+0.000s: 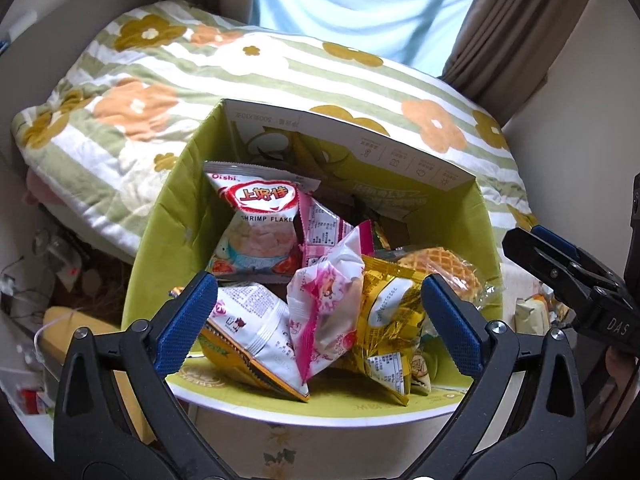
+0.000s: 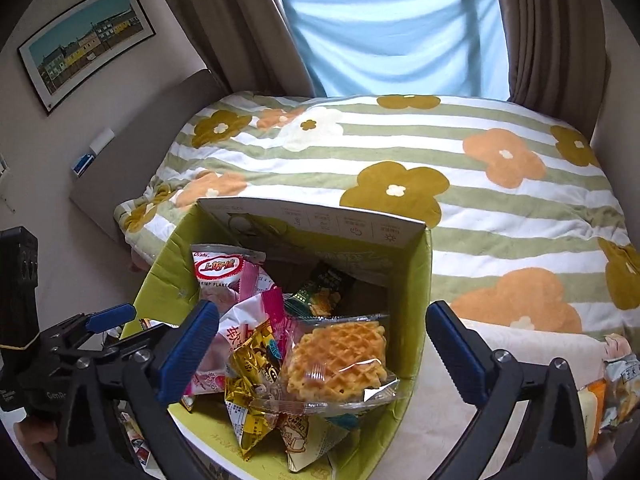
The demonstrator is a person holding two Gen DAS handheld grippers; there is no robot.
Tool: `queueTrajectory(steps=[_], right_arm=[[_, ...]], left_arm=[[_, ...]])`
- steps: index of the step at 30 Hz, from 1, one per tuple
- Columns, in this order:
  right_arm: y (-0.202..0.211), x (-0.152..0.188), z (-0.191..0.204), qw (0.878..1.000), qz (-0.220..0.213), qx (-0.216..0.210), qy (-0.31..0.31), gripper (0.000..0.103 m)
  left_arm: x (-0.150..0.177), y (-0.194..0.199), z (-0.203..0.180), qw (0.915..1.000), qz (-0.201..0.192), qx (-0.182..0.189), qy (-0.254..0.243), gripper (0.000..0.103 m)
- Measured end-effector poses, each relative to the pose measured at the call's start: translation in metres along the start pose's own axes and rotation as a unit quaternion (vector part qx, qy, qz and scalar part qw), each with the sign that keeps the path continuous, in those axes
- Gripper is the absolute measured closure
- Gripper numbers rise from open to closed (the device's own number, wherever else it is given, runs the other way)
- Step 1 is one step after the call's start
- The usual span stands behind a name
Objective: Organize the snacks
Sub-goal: 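Move both tools back to the Snickers bar and white packet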
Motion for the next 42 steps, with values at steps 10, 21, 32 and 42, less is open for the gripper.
queueTrajectory(steps=[10, 21, 32, 42], right_arm=[[0.027, 0.008, 0.013, 1.000, -0.017, 0.015, 0.005, 0.000], [0.104, 0.038, 0.007, 0.995, -0.070, 0.068, -0.014, 0.000], [0.197, 0.086, -0.043, 0.989, -0.097, 0.107, -0.016, 0.000], [0.262, 0.144, -0.110, 0.991, -0.066, 0.118, 0.007, 0.000]], left_arm=[[0.006, 0.025, -0.002, 0.9996, -0.019, 0.020, -0.008, 0.002], [0.026, 0.070, -0.057, 0.9938, -0.052, 0.075, -0.064, 0.002], [0.073, 0.107, -0.154, 0.9896, -0.065, 0.091, -0.091, 0.002], [0.143, 0.122, -0.247, 0.9899, -0.051, 0.097, -0.090, 0.002]])
Point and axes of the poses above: each gripper's, at about its wrist camera, not at the fingertips, and y roughly against the way its jaws point, z to its left, x to its underside, the point moved 1 cm from there along -y, roughly the way its jaws point, and after that the axes turned 11 degrees about -x, right-handed, at the moved point
